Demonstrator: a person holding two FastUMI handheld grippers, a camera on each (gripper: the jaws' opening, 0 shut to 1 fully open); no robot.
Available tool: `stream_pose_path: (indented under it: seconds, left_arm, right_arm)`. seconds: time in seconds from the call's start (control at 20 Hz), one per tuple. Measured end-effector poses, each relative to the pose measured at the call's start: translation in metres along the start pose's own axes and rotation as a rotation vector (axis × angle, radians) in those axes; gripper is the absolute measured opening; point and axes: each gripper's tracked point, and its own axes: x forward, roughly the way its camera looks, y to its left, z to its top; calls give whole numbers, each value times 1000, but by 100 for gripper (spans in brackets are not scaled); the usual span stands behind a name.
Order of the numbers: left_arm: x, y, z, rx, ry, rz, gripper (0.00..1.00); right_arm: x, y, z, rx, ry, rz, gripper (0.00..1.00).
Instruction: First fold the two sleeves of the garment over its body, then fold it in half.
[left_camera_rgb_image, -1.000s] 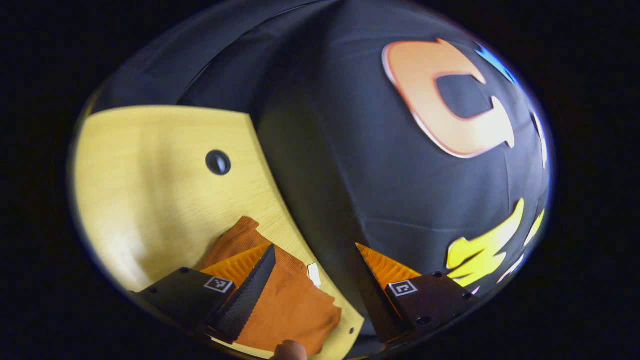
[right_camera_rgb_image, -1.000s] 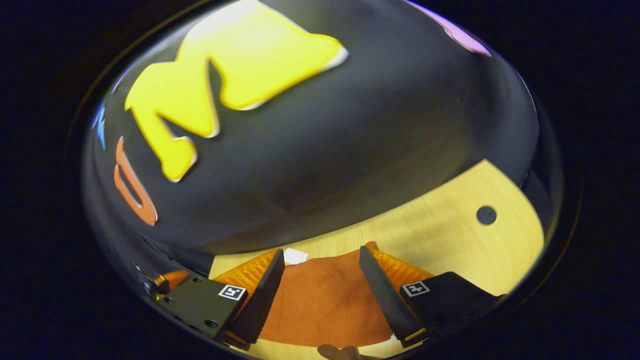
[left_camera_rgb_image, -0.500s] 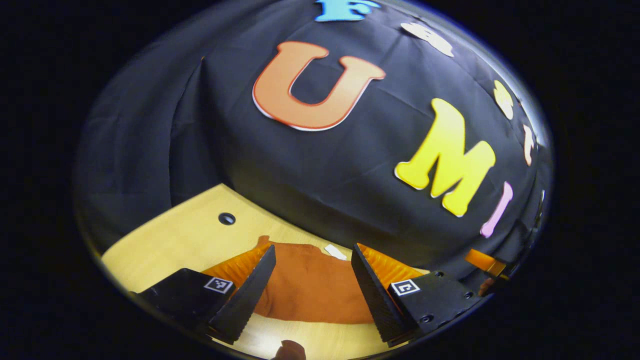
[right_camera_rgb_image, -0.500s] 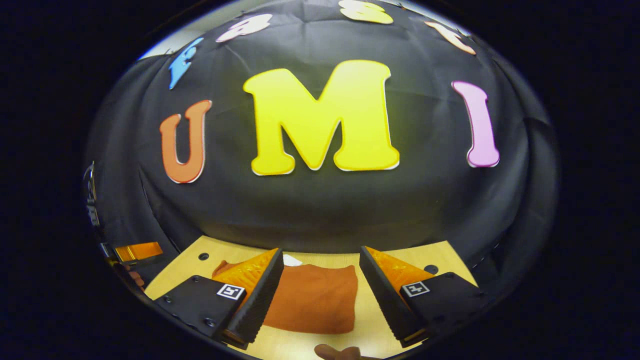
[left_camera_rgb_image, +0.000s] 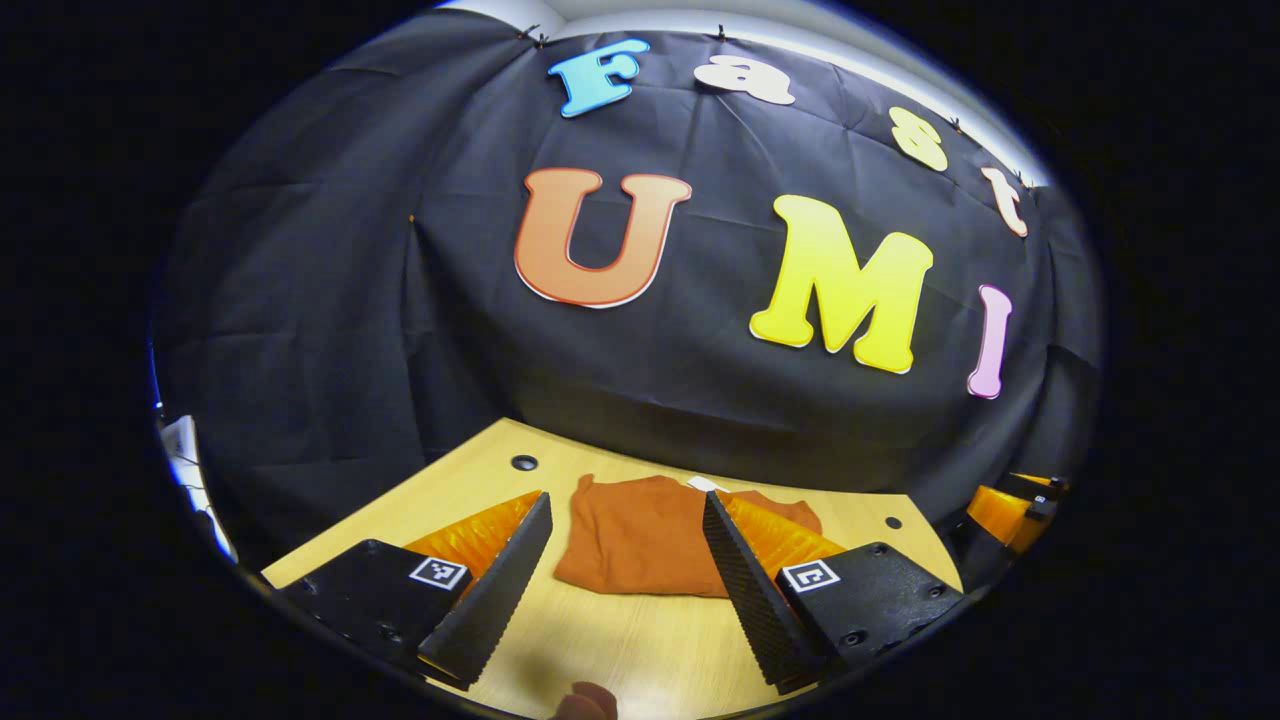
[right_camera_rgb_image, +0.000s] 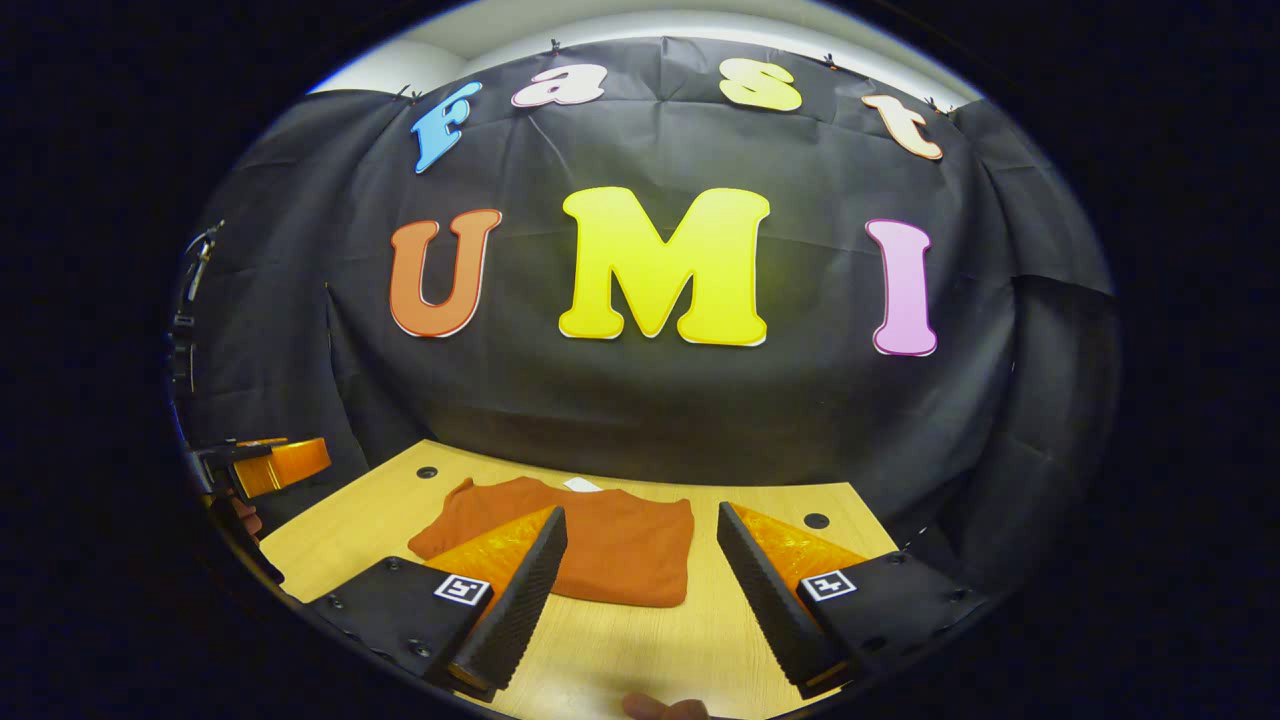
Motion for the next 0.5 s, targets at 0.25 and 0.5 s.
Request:
stream_pose_path:
  seconds: [0.25, 0.5]
  left_arm:
    - [-29, -41, 0, 77, -46, -98, 98]
    - [-27, -46, -2, 90, -30, -115, 98]
  right_arm:
    - [-12, -3, 17, 18, -60, -35, 96]
    - [-12, 3, 11, 47, -53, -23, 96]
